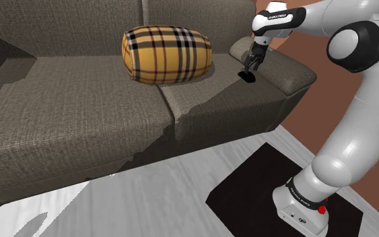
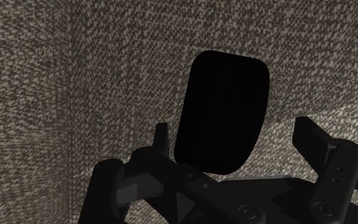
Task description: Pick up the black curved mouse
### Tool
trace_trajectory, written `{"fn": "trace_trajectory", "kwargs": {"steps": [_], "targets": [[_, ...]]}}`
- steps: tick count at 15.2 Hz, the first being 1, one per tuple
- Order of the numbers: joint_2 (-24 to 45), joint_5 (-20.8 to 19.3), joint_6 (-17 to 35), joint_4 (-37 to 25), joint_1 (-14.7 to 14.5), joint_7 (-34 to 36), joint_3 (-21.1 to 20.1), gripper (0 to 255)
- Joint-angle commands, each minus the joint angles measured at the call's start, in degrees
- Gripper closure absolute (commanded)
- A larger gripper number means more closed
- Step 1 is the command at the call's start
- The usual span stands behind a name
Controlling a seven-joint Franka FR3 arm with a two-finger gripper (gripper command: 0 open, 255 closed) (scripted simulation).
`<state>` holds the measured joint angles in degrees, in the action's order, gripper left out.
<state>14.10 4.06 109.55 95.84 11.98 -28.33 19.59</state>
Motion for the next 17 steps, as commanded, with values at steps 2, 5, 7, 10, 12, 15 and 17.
{"fn": "trace_trajectory", "kwargs": {"steps": [2, 5, 7, 10, 12, 15, 17], "targets": [[1.5, 0.6, 1.7, 0.1, 0.3, -0.4, -0.1, 0], [2.1, 0.9, 3.8, 1.7, 0.3, -0.6, -0.2, 0], [2.4, 1.0, 4.9, 2.5, 0.3, -0.6, -0.2, 0], [2.4, 1.0, 4.9, 2.5, 0.3, -0.6, -0.3, 255], [2.5, 1.0, 4.9, 2.4, 0.3, -0.7, -0.3, 255], [2.5, 1.0, 4.8, 2.4, 0.3, -0.7, -0.3, 255], [2.5, 1.1, 4.8, 2.3, 0.3, -0.7, -0.3, 255]]}}
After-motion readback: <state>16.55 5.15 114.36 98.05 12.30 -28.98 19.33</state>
